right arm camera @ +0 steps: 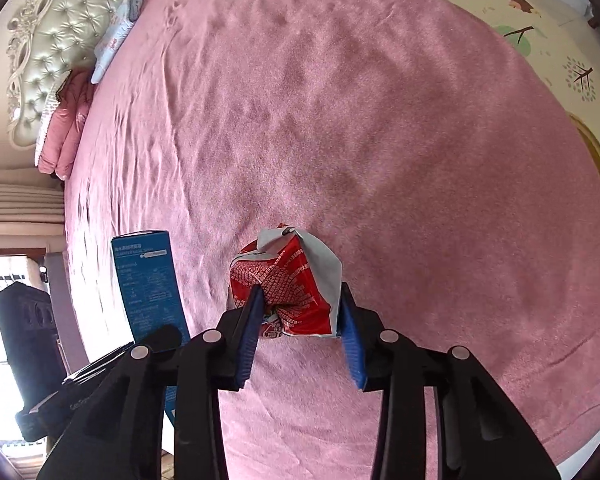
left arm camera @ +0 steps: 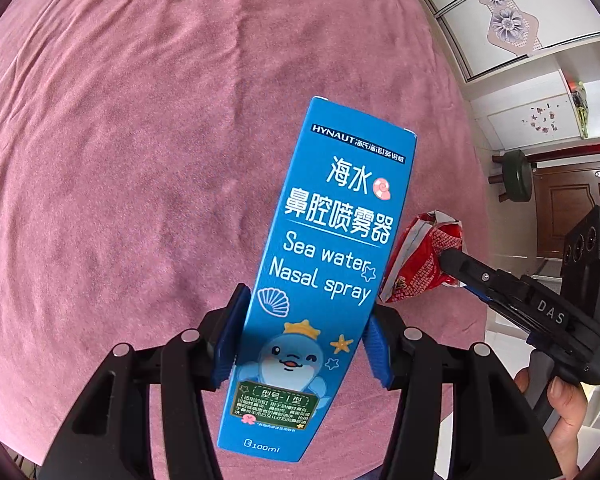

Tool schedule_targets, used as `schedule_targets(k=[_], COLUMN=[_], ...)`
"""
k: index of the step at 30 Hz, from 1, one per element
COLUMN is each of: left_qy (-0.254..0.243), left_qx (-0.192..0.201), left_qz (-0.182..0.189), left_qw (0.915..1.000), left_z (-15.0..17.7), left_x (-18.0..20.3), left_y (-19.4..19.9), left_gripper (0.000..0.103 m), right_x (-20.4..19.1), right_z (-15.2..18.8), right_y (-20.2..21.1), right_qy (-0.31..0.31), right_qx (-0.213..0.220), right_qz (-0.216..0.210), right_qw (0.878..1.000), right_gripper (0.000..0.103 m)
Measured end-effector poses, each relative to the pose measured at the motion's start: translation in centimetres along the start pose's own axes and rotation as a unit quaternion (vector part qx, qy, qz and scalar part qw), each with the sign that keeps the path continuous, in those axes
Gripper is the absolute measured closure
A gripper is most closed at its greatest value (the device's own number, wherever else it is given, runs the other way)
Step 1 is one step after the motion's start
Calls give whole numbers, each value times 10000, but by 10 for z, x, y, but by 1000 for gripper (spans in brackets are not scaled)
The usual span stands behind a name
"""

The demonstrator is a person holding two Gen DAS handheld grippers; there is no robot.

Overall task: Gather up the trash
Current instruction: 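Carry blue box and chip bag to the yellow bin and open both tools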

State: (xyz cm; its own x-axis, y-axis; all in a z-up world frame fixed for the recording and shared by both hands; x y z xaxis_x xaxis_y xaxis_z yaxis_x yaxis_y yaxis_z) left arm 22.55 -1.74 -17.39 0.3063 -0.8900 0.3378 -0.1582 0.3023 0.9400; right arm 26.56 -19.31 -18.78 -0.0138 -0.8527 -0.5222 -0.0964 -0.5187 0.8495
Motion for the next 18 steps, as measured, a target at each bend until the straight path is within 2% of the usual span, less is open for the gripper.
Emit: schedule_targets(k=[5, 11, 18], left_qy=[-102, -394, -729], left_qx=[-56, -154, -281], left_qz=[77, 271, 426], left_qw=[9999, 9987, 9960], left_z=[28, 57, 75], left_x=[48, 128, 222], left_y=[-6, -20, -48], left_gripper=[50, 50, 50], right_x=[32, 80, 161], right_z=[8, 10, 3], right_y=[45, 94, 151], right_qy=[61, -50, -314], right_qx=[219, 489, 791], right_qz=[-50, -18, 172], right_qw=[9997, 9988, 9962], right_gripper=[67, 67, 67])
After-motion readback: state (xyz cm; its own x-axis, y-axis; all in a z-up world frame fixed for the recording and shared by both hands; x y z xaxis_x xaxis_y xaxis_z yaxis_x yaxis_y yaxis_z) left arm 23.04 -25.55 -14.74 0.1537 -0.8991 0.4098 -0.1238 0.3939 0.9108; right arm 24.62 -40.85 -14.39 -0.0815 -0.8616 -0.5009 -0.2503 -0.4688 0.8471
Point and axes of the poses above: each gripper's, at about its wrist camera, not at the fingertips, and y roughly against the way its jaws point, x to its right, z to its underside, the point moved 6 cm from there along -y, roughly the way its jaws point, and after that the axes turned 4 degrees about x, right-handed, at the moved point
